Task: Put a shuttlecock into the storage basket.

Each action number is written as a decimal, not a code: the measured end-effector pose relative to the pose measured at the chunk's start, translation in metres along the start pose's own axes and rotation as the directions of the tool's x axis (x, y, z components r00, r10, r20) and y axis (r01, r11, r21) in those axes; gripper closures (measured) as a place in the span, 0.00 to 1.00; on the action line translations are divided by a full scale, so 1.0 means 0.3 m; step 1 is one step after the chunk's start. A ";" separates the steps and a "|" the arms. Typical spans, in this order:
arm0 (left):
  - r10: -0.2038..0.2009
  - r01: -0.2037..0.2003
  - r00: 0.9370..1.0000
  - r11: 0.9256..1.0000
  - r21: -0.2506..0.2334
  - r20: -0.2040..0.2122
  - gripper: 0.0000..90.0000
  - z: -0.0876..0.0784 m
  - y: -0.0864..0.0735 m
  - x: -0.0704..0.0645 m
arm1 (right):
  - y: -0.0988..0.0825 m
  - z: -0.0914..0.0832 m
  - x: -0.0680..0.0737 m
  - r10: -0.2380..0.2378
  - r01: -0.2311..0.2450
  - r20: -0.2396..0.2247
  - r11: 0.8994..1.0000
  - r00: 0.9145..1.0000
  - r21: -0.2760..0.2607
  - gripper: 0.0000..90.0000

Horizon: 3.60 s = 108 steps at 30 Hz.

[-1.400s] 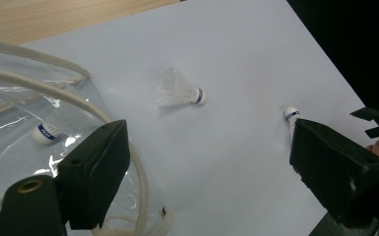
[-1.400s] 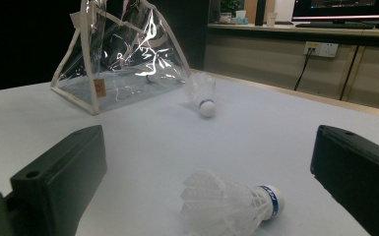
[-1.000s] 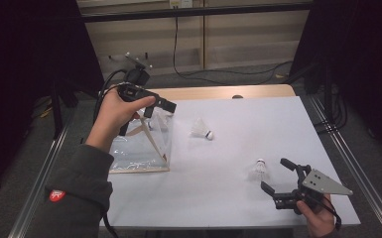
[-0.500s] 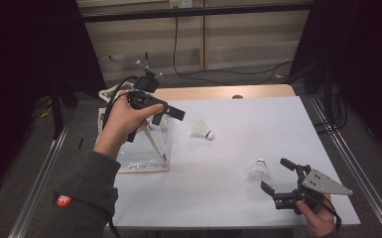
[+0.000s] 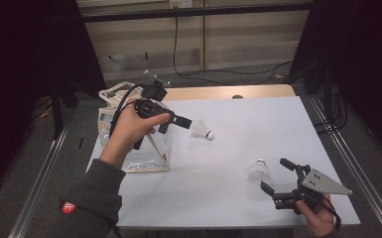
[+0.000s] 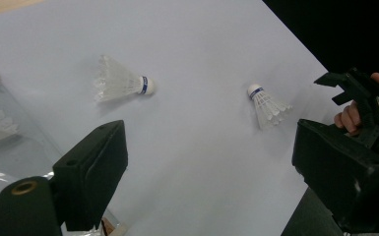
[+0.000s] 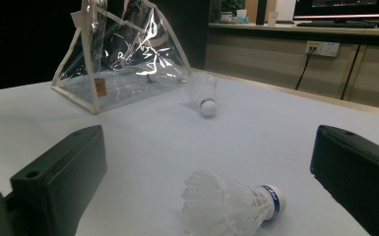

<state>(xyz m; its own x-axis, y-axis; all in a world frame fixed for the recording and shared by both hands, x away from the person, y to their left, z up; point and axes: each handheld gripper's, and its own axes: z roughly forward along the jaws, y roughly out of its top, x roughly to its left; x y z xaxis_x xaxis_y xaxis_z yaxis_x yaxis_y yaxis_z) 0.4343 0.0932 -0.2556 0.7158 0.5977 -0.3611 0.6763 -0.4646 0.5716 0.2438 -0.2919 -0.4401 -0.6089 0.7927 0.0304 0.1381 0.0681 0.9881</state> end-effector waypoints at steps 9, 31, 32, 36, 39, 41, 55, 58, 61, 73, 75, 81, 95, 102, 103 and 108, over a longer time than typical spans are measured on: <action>0.014 -0.014 1.000 1.000 0.012 0.017 0.15 0.036 -0.019 -0.017 | 0.001 -0.001 -0.001 -0.004 0.004 0.001 1.000 1.000 -0.004 0.00; 0.046 -0.048 0.998 0.998 0.040 0.049 0.14 0.122 -0.059 -0.048 | 0.001 0.000 0.000 -0.003 0.003 -0.002 1.000 1.000 -0.004 0.00; 0.044 -0.046 0.998 0.998 0.040 0.050 0.14 0.127 -0.062 -0.049 | 0.001 0.000 0.000 -0.005 0.005 -0.002 1.000 1.000 -0.004 0.00; 0.049 -0.051 0.997 0.998 0.047 0.056 0.14 0.141 -0.071 -0.049 | 0.000 0.000 -0.001 -0.009 0.009 -0.002 1.000 1.000 -0.003 0.00; 0.050 -0.052 0.997 0.998 0.047 0.057 0.14 0.150 -0.076 -0.052 | 0.000 0.000 -0.001 -0.008 0.008 -0.003 1.000 1.000 -0.003 0.00; 0.052 -0.055 0.997 0.997 0.045 0.064 0.13 0.155 -0.080 -0.052 | 0.000 0.000 -0.001 -0.008 0.008 -0.003 1.000 1.000 -0.003 0.00; 0.064 -0.068 0.995 0.997 0.049 0.082 0.13 0.202 -0.104 -0.073 | 0.001 0.000 0.000 -0.006 0.006 -0.006 1.000 1.000 -0.003 0.00; 0.064 -0.068 0.994 0.997 0.047 0.089 0.13 0.212 -0.108 -0.074 | 0.001 0.000 0.000 -0.008 0.008 -0.005 1.000 1.000 -0.003 0.00; 0.060 -0.064 0.994 0.997 0.043 0.090 0.13 0.222 -0.113 -0.078 | 0.001 0.000 0.000 -0.008 0.008 -0.004 1.000 1.000 -0.005 0.00; 0.070 -0.074 0.992 0.997 0.033 0.106 0.11 0.257 -0.131 -0.086 | 0.001 -0.001 0.000 -0.009 0.009 -0.004 1.000 1.000 -0.004 0.00; 0.078 -0.082 0.991 0.996 0.035 0.109 0.10 0.262 -0.133 -0.087 | 0.001 -0.001 0.000 -0.009 0.009 -0.004 1.000 1.000 -0.003 0.00; 0.088 -0.093 0.990 0.995 0.036 0.113 0.09 0.280 -0.142 -0.091 | 0.001 -0.001 0.000 -0.011 0.011 -0.005 1.000 1.000 -0.003 0.00; 0.110 -0.115 0.986 0.993 0.029 0.127 0.08 0.326 -0.160 -0.105 | 0.001 -0.001 0.000 -0.011 0.011 -0.005 1.000 1.000 -0.003 0.00; 0.126 -0.131 0.986 0.990 0.042 0.113 0.08 0.356 -0.171 -0.109 | 0.002 -0.002 0.001 -0.008 0.008 -0.005 1.000 1.000 -0.003 0.00; 0.129 -0.135 0.985 0.990 0.046 0.114 0.08 0.359 -0.173 -0.110 | 0.002 -0.002 0.001 -0.007 0.007 -0.005 1.000 1.000 -0.004 0.00; 0.139 -0.145 0.985 0.988 0.054 0.105 0.08 0.379 -0.182 -0.121 | 0.002 -0.002 0.001 -0.007 0.007 -0.005 1.000 1.000 -0.004 0.00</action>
<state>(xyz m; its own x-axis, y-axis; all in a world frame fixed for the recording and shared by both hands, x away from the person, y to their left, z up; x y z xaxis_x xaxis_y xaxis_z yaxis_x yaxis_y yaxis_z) 0.3913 0.0226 -0.3574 0.8171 0.4553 -0.3536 0.5736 -0.5811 0.5773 0.2435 -0.2920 -0.4396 -0.6135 0.7893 0.0241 0.1306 0.0713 0.9889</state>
